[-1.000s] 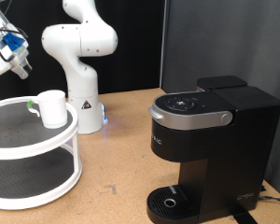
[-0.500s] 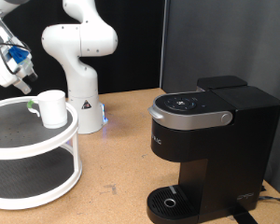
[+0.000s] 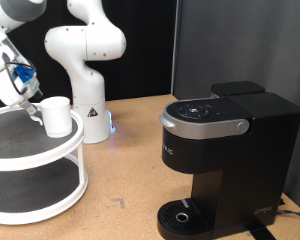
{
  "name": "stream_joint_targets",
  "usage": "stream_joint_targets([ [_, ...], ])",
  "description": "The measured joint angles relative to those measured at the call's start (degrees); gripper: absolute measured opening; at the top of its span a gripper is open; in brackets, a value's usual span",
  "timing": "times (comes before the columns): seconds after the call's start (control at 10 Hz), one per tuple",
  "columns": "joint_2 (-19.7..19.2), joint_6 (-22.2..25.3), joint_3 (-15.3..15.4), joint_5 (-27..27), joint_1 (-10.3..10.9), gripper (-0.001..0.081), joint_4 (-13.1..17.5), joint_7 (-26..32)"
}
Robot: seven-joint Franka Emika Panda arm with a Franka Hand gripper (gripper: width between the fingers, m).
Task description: Make a cup of coffee with the keurig machine
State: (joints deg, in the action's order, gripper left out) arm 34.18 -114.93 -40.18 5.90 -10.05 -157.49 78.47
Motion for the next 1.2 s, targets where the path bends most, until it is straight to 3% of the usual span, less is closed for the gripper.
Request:
stream_joint_targets([
  [0.8, -2.35, -3.88, -2.39, 2.19, 0.66, 0.0773, -1.05, 2.71],
  [0.9, -2.35, -3.97, -2.80, 3.08, 1.02, 0.0588, -0.98, 3.26],
  [1.0, -2.35, -3.98, -3.00, 3.90, 1.33, 0.0588, -0.80, 3.52],
  [1.2, -2.37, -3.99, -3.14, 5.12, 1.81, 0.0270, -0.40, 3.57],
])
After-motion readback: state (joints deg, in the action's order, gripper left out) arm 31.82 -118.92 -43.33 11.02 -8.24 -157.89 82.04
